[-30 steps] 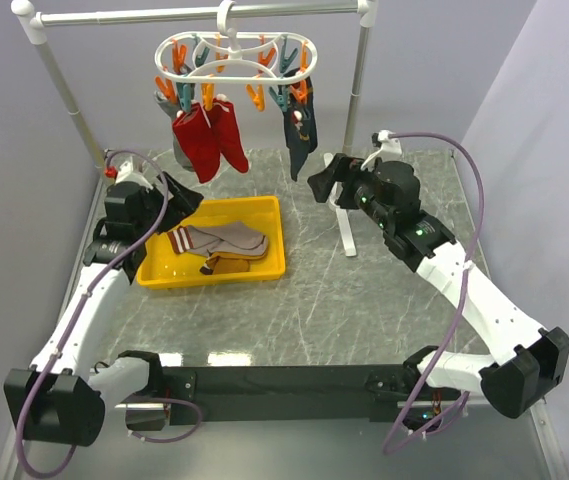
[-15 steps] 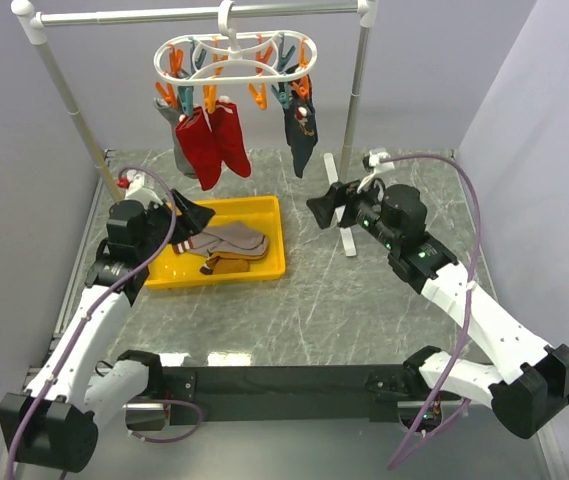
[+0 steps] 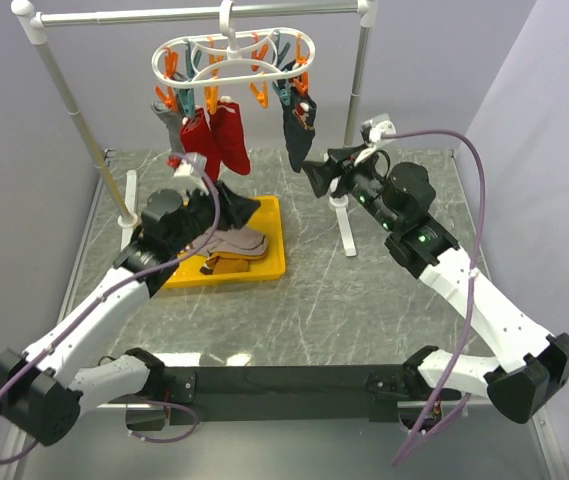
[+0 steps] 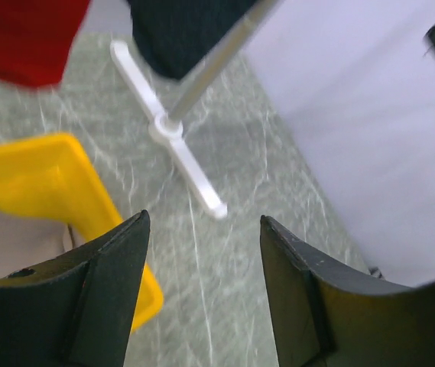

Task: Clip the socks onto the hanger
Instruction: Open the clamp at the hanger.

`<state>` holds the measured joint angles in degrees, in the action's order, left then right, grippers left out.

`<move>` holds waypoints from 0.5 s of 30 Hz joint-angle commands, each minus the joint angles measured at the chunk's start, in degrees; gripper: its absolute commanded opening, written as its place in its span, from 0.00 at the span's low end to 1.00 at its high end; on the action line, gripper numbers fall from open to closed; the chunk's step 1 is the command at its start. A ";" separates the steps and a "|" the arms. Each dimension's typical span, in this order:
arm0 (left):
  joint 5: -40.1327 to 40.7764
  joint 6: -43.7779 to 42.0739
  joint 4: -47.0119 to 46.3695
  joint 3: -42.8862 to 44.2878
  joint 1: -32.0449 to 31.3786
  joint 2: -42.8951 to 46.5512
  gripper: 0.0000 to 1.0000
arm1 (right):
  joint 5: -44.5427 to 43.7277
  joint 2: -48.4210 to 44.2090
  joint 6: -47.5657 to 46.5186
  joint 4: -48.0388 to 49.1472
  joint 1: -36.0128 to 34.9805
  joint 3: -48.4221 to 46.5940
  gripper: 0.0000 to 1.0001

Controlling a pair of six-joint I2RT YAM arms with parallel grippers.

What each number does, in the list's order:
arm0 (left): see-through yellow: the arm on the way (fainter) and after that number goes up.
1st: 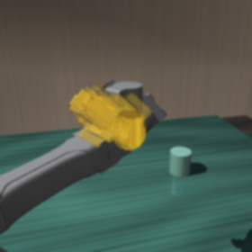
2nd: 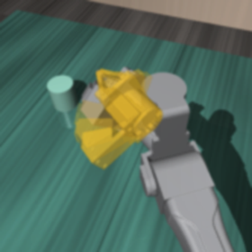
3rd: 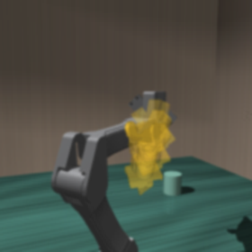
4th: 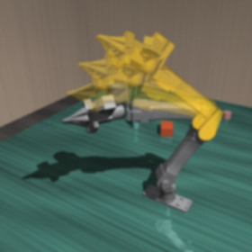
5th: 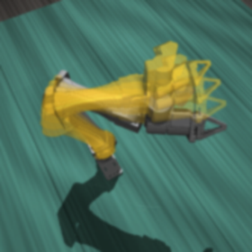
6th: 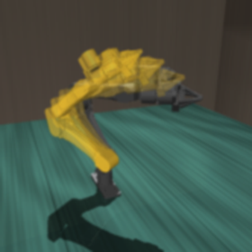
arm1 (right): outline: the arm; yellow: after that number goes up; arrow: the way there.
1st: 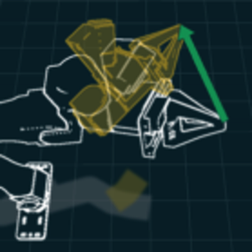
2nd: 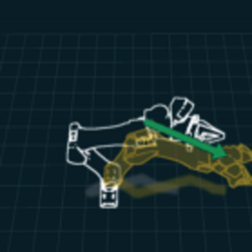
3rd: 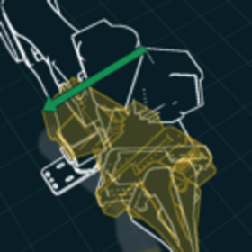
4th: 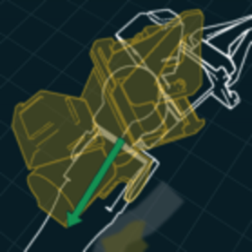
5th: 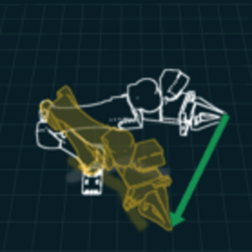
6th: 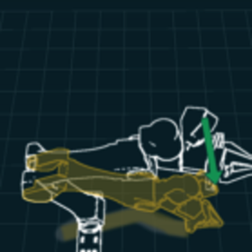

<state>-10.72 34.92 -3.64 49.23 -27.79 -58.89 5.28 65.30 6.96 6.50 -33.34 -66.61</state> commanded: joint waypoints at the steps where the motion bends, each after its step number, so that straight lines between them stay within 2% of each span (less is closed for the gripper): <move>1: 3.52 -0.46 -7.87 8.32 -0.60 -4.02 0.64 | -5.19 2.81 1.73 0.53 -0.23 -4.93 0.72; 4: 4.74 -0.99 -9.63 13.51 -1.39 -9.03 0.64 | -5.19 3.61 2.44 1.66 -0.14 -5.81 0.71; 7: 10.54 0.23 -6.93 19.04 -1.92 -12.11 0.65 | -9.92 4.48 5.07 0.63 -0.06 -7.91 0.71; 9: 16.92 0.59 -5.42 22.29 -1.92 -12.91 0.64 | -13.43 5.28 5.43 -1.40 0.21 -11.24 0.69; 13: 23.09 -1.24 -2.52 26.08 -1.92 -13.44 0.64 | -13.98 7.03 3.24 -5.35 0.47 -15.30 0.69; 15: 23.73 -2.74 -1.90 28.36 -1.83 -13.62 0.64 | -14.24 7.39 2.88 -6.06 0.47 -16.70 0.69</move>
<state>7.20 34.52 -6.07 73.12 -29.56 -72.73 -6.33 72.38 10.70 1.52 -33.12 -79.29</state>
